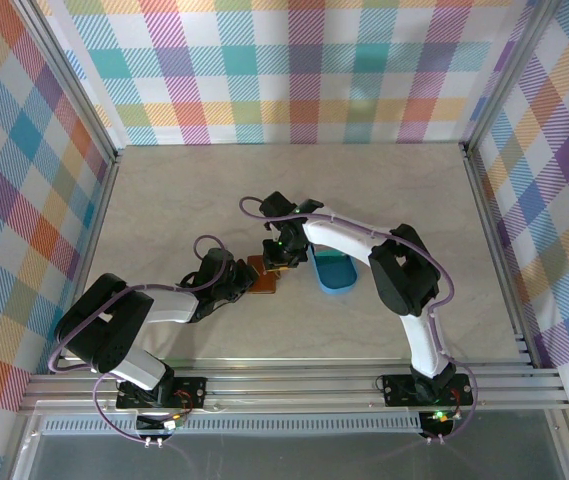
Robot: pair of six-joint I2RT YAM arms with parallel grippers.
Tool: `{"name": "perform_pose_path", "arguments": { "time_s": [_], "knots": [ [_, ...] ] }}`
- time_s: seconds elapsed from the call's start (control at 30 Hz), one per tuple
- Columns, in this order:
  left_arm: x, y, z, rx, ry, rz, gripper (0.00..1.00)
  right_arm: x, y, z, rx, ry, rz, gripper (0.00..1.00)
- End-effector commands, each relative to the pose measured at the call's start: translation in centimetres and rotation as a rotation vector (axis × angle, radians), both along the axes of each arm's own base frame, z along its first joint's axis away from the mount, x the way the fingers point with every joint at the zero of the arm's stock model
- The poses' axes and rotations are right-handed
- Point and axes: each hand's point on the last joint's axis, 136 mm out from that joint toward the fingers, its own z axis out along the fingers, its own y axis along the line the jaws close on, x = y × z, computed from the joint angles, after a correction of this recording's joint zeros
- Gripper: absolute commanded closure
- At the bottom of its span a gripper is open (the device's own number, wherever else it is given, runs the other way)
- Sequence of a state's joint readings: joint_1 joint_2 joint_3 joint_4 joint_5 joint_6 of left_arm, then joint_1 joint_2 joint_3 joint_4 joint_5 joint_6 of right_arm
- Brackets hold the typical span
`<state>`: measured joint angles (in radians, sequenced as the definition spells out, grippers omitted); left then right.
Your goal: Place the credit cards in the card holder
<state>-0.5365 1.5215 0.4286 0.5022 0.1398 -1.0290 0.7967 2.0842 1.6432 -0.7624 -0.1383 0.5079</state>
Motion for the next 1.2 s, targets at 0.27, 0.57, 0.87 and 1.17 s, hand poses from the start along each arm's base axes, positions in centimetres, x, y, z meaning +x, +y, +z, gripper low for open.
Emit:
{"name": "perform_pose_path", "arguments": {
  "time_s": [0.27, 0.57, 0.87, 1.17],
  "knots": [
    [-2.1, 0.5, -2.8, 0.052, 0.092, -0.018, 1.00, 0.1, 0.4, 1.4, 0.015, -0.024, 0.006, 0.73],
    [-2.1, 0.5, -2.8, 0.051, 0.090, -0.018, 1.00, 0.1, 0.5, 1.6, 0.018, -0.024, 0.006, 0.83],
    [-2.1, 0.5, -2.7, 0.049, 0.087, -0.020, 1.00, 0.0, 1.4, 1.6, 0.074, -0.003, -0.001, 1.00],
    [-2.1, 0.4, -2.6, 0.046, 0.086, -0.025, 1.00, 0.5, 2.1, 0.6, 0.086, 0.015, -0.029, 1.00]
  ]
}}
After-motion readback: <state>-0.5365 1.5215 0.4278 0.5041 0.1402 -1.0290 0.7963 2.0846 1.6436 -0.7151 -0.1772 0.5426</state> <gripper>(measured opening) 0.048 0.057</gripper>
